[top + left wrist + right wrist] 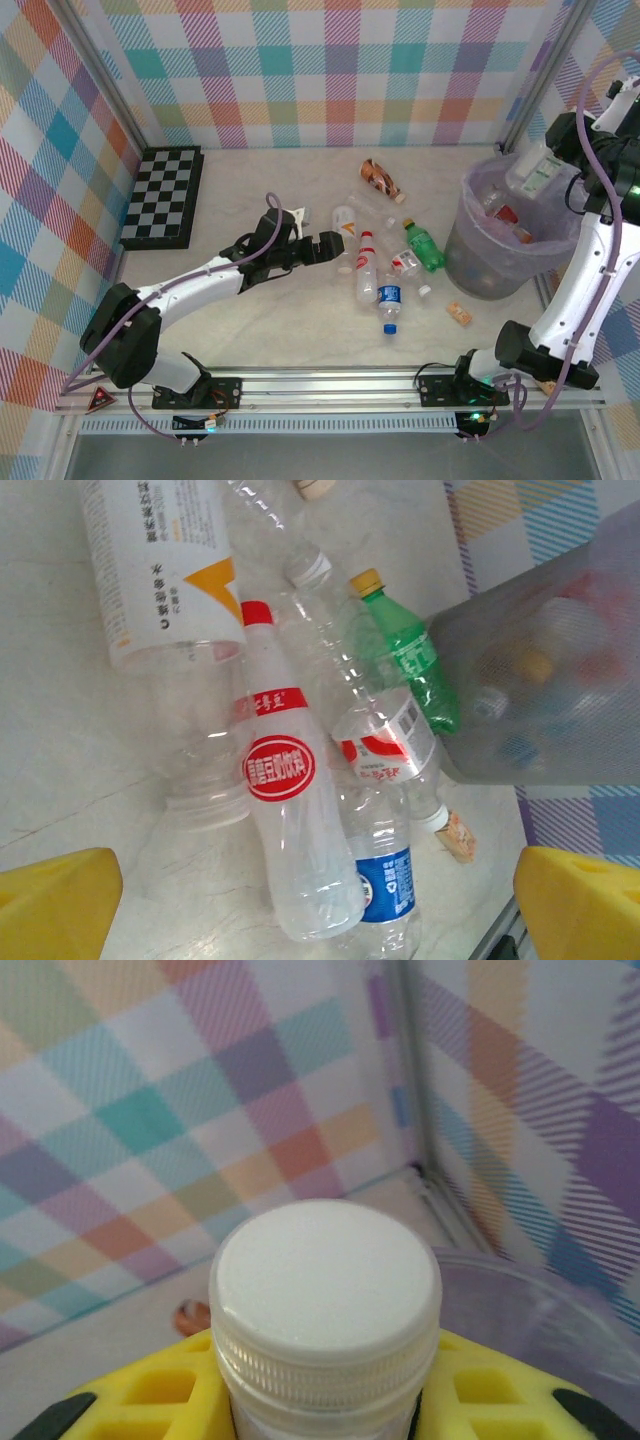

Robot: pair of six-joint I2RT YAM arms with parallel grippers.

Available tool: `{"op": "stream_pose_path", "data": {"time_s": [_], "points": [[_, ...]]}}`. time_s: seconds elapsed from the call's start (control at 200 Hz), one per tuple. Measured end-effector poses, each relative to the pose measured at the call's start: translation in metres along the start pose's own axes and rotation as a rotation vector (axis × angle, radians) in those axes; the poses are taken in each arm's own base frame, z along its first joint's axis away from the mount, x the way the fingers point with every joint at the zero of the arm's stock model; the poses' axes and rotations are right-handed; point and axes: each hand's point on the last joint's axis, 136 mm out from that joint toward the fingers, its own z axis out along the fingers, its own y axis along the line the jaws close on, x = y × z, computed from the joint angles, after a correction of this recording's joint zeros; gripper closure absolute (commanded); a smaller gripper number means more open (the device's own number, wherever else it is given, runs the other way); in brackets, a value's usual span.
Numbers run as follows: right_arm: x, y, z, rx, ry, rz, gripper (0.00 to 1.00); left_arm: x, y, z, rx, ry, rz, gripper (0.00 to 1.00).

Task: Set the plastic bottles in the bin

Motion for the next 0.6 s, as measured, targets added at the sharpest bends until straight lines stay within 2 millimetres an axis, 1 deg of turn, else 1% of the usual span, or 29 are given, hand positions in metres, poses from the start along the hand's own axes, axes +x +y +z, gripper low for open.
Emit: {"op": "stream_pose_path", "data": {"time_s": [0.095,0.275,0.43,0.6], "points": [[0.018,-0.022,0.018,0.079,0.067,-0.014,1.0,0.002,0.001,0.001,-0.01,0.004,-0.002,0.0],[0.067,-0.045,0.053,0.141,0.222,-0.005,1.0,0.004,0.001,0.002,-0.011,0.007,0.0,0.0],[0.108,-0.056,0.076,0.154,0.336,0.015,1.0,0.013,0.005,0.009,-0.021,0.039,-0.003,0.0],[0.148,-0.059,0.094,0.146,0.437,0.038,1.0,0.025,0.009,0.02,-0.028,0.08,-0.028,0.0]]}}
